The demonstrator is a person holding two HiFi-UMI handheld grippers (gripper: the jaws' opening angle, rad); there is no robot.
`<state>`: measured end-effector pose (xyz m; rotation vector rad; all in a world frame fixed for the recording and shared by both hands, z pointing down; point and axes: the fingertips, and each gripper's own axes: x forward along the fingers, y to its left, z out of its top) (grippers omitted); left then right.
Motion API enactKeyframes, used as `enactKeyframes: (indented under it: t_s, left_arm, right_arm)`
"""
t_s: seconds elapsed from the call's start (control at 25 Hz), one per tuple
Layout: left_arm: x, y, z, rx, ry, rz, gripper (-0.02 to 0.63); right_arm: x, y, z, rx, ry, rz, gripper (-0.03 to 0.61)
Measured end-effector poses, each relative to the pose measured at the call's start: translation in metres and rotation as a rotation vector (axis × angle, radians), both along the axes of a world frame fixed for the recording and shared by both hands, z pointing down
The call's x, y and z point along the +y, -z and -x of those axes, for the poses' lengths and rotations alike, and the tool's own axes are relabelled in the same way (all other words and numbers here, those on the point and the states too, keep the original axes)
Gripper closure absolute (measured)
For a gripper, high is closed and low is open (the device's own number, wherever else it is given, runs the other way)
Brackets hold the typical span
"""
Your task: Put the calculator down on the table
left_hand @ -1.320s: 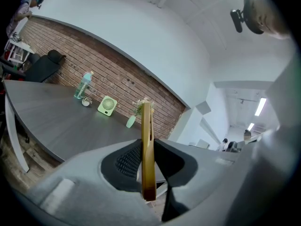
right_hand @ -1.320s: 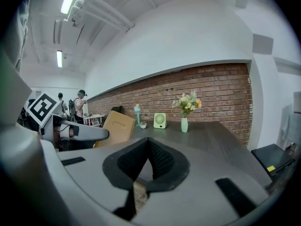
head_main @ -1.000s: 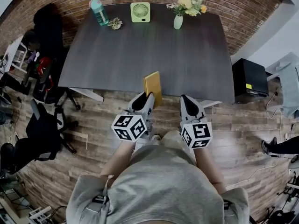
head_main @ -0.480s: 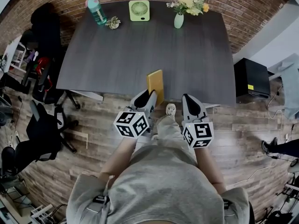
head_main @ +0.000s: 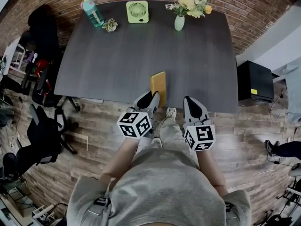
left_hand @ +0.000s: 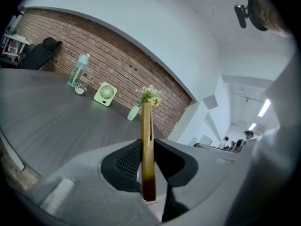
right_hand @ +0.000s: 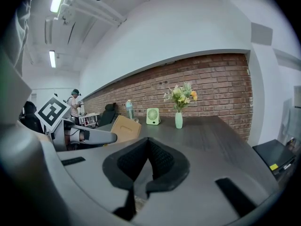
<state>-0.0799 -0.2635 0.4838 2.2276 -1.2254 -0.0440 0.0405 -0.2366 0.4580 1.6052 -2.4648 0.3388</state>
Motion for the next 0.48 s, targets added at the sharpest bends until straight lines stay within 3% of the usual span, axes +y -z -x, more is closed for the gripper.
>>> enactKeyframes:
  t_s: [0.48]
  left_arm:
    - [-0.046,-0.025,-0.022,-0.012,0.0,0.055,0.526]
  right_arm:
    - [-0.041,-0.019,-0.01,0.003,0.033,0.035,0.577]
